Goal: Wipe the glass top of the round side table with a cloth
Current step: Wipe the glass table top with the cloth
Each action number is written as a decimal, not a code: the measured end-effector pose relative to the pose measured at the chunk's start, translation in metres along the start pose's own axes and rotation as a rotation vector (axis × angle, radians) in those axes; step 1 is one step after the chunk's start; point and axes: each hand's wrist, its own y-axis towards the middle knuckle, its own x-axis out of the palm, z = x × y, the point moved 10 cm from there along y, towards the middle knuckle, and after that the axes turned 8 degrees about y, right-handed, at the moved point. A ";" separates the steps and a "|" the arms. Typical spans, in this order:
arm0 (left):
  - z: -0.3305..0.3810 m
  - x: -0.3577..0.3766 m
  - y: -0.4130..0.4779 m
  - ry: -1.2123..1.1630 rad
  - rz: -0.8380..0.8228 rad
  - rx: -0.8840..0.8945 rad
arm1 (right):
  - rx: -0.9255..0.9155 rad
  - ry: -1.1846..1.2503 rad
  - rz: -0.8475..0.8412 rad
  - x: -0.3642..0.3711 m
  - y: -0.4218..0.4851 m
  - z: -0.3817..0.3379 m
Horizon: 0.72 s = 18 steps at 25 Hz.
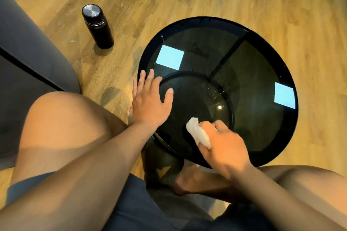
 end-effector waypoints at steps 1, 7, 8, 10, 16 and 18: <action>0.000 0.000 0.000 0.002 0.001 -0.003 | 0.011 -0.004 -0.020 -0.003 0.002 0.017; -0.002 0.000 0.001 0.010 0.005 -0.011 | 0.338 -0.080 0.294 -0.066 0.029 0.189; -0.002 0.000 0.001 0.017 0.004 -0.014 | 0.442 -0.071 0.310 -0.074 0.034 0.212; -0.001 0.000 0.001 0.023 0.012 -0.017 | 0.583 -0.035 0.330 -0.083 0.039 0.237; -0.001 0.000 0.002 0.006 0.029 -0.023 | 0.357 0.005 0.303 -0.057 0.022 0.126; -0.002 0.000 0.002 0.010 0.026 -0.022 | 0.205 -0.008 0.216 -0.032 0.008 0.069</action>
